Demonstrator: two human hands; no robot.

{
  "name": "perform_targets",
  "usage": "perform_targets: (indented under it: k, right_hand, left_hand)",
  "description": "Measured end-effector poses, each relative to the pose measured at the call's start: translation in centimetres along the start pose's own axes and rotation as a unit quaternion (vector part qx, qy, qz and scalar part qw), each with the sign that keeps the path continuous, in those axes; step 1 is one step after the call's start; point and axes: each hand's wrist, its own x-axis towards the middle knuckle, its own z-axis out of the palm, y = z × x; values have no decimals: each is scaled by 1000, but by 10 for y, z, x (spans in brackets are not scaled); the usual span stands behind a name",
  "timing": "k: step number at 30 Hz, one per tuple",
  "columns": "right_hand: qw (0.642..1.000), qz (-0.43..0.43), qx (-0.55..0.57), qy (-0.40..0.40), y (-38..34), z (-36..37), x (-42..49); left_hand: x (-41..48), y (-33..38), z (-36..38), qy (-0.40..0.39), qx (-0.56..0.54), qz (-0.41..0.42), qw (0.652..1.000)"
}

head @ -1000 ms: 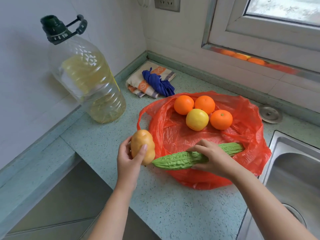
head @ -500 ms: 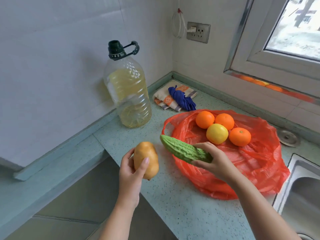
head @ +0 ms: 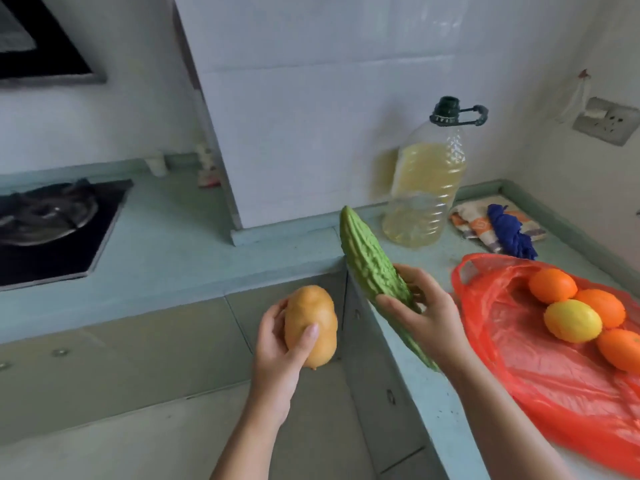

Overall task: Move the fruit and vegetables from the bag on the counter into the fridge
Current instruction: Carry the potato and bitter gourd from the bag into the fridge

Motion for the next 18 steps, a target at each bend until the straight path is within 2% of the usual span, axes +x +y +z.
perform_targets:
  k: [9, 18]
  right_hand:
    - [975, -37, 104, -194, -78, 127, -66]
    - [922, -74, 155, -347, -139, 246, -141]
  left_hand:
    - [-91, 33, -123, 159, 34, 60, 985]
    - [-198, 54, -237, 357, 118, 76, 923]
